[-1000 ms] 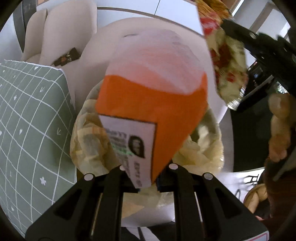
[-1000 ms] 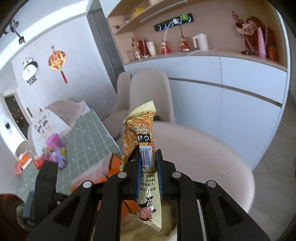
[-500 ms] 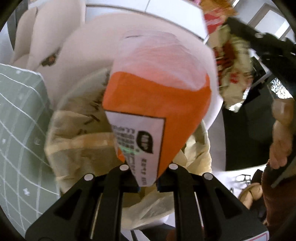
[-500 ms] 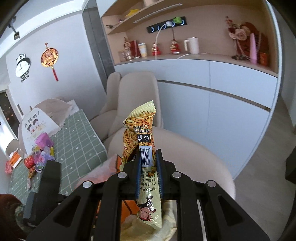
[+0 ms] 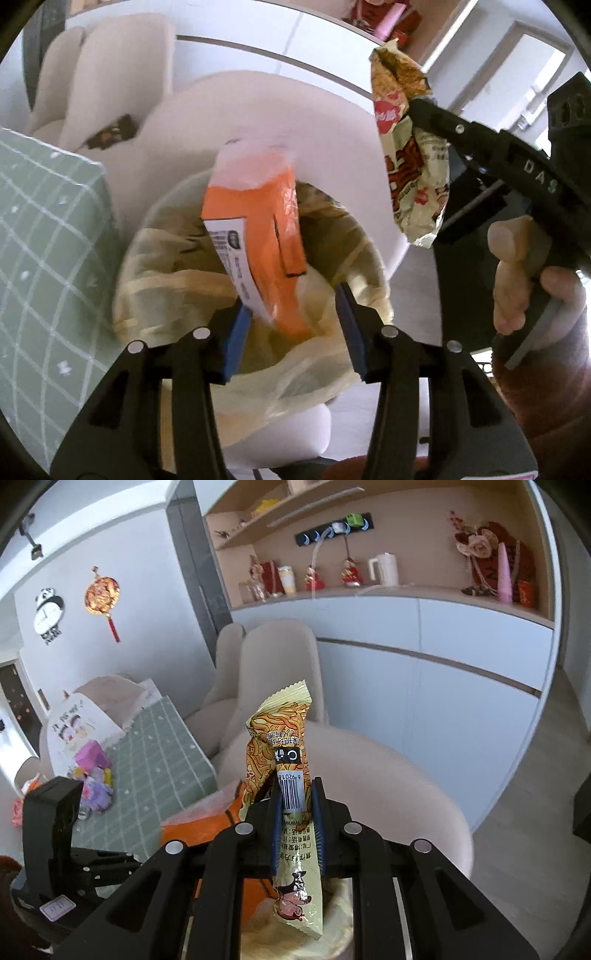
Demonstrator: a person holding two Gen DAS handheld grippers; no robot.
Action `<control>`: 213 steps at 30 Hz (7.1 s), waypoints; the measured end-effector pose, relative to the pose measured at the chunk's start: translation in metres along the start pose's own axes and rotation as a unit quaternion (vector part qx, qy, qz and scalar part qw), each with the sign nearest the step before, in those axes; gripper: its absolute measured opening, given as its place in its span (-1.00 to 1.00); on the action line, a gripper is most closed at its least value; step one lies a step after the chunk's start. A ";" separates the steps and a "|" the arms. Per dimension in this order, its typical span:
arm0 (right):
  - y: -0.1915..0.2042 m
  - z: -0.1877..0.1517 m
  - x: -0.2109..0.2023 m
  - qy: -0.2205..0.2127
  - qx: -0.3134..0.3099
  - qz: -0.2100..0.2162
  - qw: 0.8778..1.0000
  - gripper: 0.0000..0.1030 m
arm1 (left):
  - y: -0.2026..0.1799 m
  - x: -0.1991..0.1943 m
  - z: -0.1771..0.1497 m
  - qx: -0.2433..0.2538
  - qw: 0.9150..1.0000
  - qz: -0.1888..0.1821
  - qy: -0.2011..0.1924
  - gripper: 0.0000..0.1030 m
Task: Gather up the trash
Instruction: 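Carry both items to the trash bin and open both tools to drop them, then move the left tool back to the table toward the red paper cup, then grasp the red paper cup with the left tool while the right tool grasps a pink candy stick, then carry the red cup and pink candy stick to the bin and release both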
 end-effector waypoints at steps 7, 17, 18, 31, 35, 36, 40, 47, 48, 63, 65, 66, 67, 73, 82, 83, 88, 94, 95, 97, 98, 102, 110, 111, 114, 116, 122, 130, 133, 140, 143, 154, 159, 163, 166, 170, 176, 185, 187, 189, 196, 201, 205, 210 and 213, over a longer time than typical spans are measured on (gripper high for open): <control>0.058 0.026 0.027 0.003 -0.052 0.052 0.997 -0.69 | 0.008 -0.027 -0.018 -0.031 0.999 0.023 -0.013 -0.15; 0.074 -0.057 0.106 0.139 -0.054 0.055 0.987 -0.69 | 0.053 -0.053 -0.033 -0.103 0.992 0.060 -0.038 -0.15; 0.071 -0.066 0.109 0.150 -0.049 0.050 0.986 -0.69 | 0.058 -0.057 -0.034 -0.107 0.991 0.064 -0.042 -0.15; 0.054 -0.102 0.097 0.168 -0.006 0.000 0.986 -0.47 | 0.121 -0.112 -0.064 -0.167 0.972 0.124 -0.106 -0.15; 0.058 -0.094 0.083 0.132 -0.001 -0.005 0.991 -0.15 | 0.153 -0.132 -0.078 -0.192 0.964 0.138 -0.120 -0.15; 0.059 -0.092 0.079 0.127 -0.003 -0.016 0.992 -0.14 | 0.159 -0.137 -0.081 -0.197 0.962 0.142 -0.122 -0.14; 0.060 -0.088 0.067 0.116 -0.011 -0.063 0.991 -0.14 | 0.202 -0.159 -0.104 -0.228 0.951 0.166 -0.127 -0.09; 0.063 -0.090 0.045 0.105 0.010 -0.084 0.991 -0.14 | 0.275 -0.191 -0.153 -0.299 0.921 0.202 -0.146 -0.09; 0.067 -0.087 0.039 0.095 0.010 -0.078 0.992 -0.14 | 0.282 -0.195 -0.158 -0.308 0.917 0.205 -0.150 -0.09; 0.270 -0.057 0.111 0.107 -0.081 0.111 0.985 0.04 | 0.414 -0.272 -0.254 -0.392 0.852 0.275 -0.214 -0.03; 0.292 -0.064 0.125 0.123 -0.086 0.125 0.981 0.04 | 0.424 -0.274 -0.254 -0.384 0.857 0.267 -0.218 -0.03; 0.305 -0.068 0.131 0.130 -0.092 0.130 0.979 0.04 | 0.430 -0.274 -0.248 -0.366 0.865 0.263 -0.222 -0.03; 0.318 -0.074 0.136 0.136 -0.101 0.130 0.977 0.04 | 0.433 -0.274 -0.241 -0.341 0.873 0.267 -0.223 -0.03; 0.375 -0.102 0.163 0.182 -0.147 0.139 0.962 0.04 | 0.466 -0.265 -0.187 -0.201 0.911 0.287 -0.218 -0.03; 0.385 -0.141 0.165 0.236 -0.161 0.135 0.949 0.04 | 0.529 -0.217 -0.163 -0.175 0.956 0.196 -0.131 0.05; 0.384 -0.144 0.165 0.239 -0.161 0.131 0.949 0.04 | 0.529 -0.216 -0.163 -0.176 0.958 0.187 -0.125 0.05; 0.378 -0.159 0.169 0.259 -0.142 0.127 0.947 0.04 | 0.506 -0.209 -0.161 -0.134 0.969 0.187 -0.085 0.06; 0.397 -0.168 0.172 0.266 -0.158 0.137 0.941 0.04 | 0.505 -0.197 -0.157 -0.122 0.967 0.218 -0.051 0.18; 0.399 -0.168 0.172 0.264 -0.162 0.136 0.941 0.04 | 0.510 -0.198 -0.157 -0.136 0.966 0.213 -0.051 0.18; 0.404 -0.168 0.173 0.261 -0.168 0.130 0.942 0.04 | 0.520 -0.200 -0.161 -0.177 0.964 0.193 -0.053 0.23; 0.407 -0.169 0.175 0.260 -0.172 0.123 0.942 0.04 | 0.524 -0.200 -0.163 -0.192 0.962 0.185 -0.053 0.24; 0.417 -0.175 0.182 0.258 -0.188 0.090 0.943 0.04 | 0.531 -0.202 -0.172 -0.233 0.956 0.172 -0.052 0.24; 0.480 -0.188 0.196 0.258 -0.236 0.167 0.922 0.04 | 0.516 -0.244 -0.200 -0.312 0.931 0.164 -0.099 -0.05; 0.487 -0.190 0.198 0.258 -0.238 0.176 0.920 0.04 | 0.514 -0.251 -0.203 -0.317 0.927 0.166 -0.108 -0.14; 0.517 -0.201 0.212 0.267 -0.237 0.220 0.908 0.04 | 0.511 -0.274 -0.216 -0.331 0.916 0.185 -0.131 -0.47; 0.531 -0.209 0.218 0.277 -0.242 0.233 0.900 0.04 | 0.511 -0.285 -0.224 -0.336 0.911 0.192 -0.143 -0.47; 0.570 -0.220 0.238 0.280 -0.282 0.237 0.886 -0.11 | 0.512 -0.300 -0.252 -0.353 0.905 0.165 -0.171 -0.29; 0.551 -0.199 0.239 0.278 -0.245 0.219 0.903 -0.71 | 0.489 -0.318 -0.268 -0.302 0.917 0.152 -0.210 -0.16; 0.520 -0.179 0.227 0.260 -0.209 0.195 0.922 -0.71 | 0.474 -0.316 -0.271 -0.314 0.918 0.131 -0.204 -0.13; 0.452 -0.153 0.210 0.240 -0.155 0.137 0.948 -0.71 | 0.468 -0.269 -0.279 -0.441 0.876 0.076 -0.181 -0.13; 0.442 -0.148 0.200 0.229 -0.157 0.137 0.951 -0.71 | 0.475 -0.256 -0.275 -0.480 0.857 0.064 -0.177 -0.14; 0.414 -0.110 0.149 0.175 -0.188 0.165 0.952 -0.71 | 0.462 -0.269 -0.229 -0.484 0.837 0.154 -0.201 -0.95; 0.384 -0.078 0.126 0.134 -0.177 0.173 0.960 -0.71 | 0.425 -0.290 -0.197 -0.447 0.849 0.177 -0.221 -0.95; 0.362 -0.059 0.112 0.111 -0.168 0.178 0.963 -0.71 | 0.388 -0.294 -0.164 -0.409 0.866 0.178 -0.228 -0.95; 0.344 -0.047 0.101 0.095 -0.167 0.176 0.965 -0.71 | 0.354 -0.294 -0.135 -0.370 0.881 0.175 -0.235 -0.95; 0.315 -0.029 0.086 0.072 -0.164 0.169 0.969 -0.71 | 0.304 -0.283 -0.099 -0.317 0.903 0.162 -0.241 -0.95; 0.261 -0.009 0.064 0.046 -0.149 0.140 0.978 -0.71 | 0.232 -0.247 -0.053 -0.241 0.934 0.136 -0.226 -0.94; 0.162 0.001 0.025 0.019 -0.107 0.077 0.991 -0.71 | 0.140 -0.182 -0.008 -0.164 0.966 0.078 -0.185 -0.94; 0.139 -0.001 0.017 0.016 -0.092 0.063 0.994 -0.71 | 0.121 -0.168 -0.002 -0.148 0.971 0.068 -0.173 -0.94; 0.121 -0.004 0.011 0.015 -0.077 0.053 0.995 -0.71 | 0.102 -0.154 0.003 -0.129 0.977 0.058 -0.161 -0.94; 0.066 -0.016 -0.007 0.014 -0.031 0.028 0.999 -0.71 | 0.054 -0.120 0.010 -0.091 0.986 0.035 -0.135 -0.94; 0.045 -0.022 -0.015 0.019 -0.026 0.018 0.999 -0.71 | 0.031 -0.094 0.010 -0.083 0.989 0.016 -0.118 -0.94; 0.031 -0.024 -0.017 0.024 -0.024 0.015 0.999 -0.71 | 0.022 -0.075 0.006 -0.097 0.991 -0.006 -0.097 -0.94; 0.019 -0.031 -0.019 0.028 -0.016 0.018 0.999 -0.71 | 0.004 -0.046 0.004 -0.079 0.995 -0.022 -0.061 -0.94; 0.016 -0.037 -0.022 0.030 -0.014 0.020 0.999 -0.71 | 0.002 -0.029 0.010 -0.084 0.994 -0.011 -0.064 -0.94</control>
Point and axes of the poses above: each gripper's, at about its wrist camera, not at the fingertips, and x roughly the way its jaws point, y to its left, z to its top, the point moved 5 cm from there along x, roughly the way its jaws point, and after that the axes turned 6 degrees about z, right-handed, at the moved point
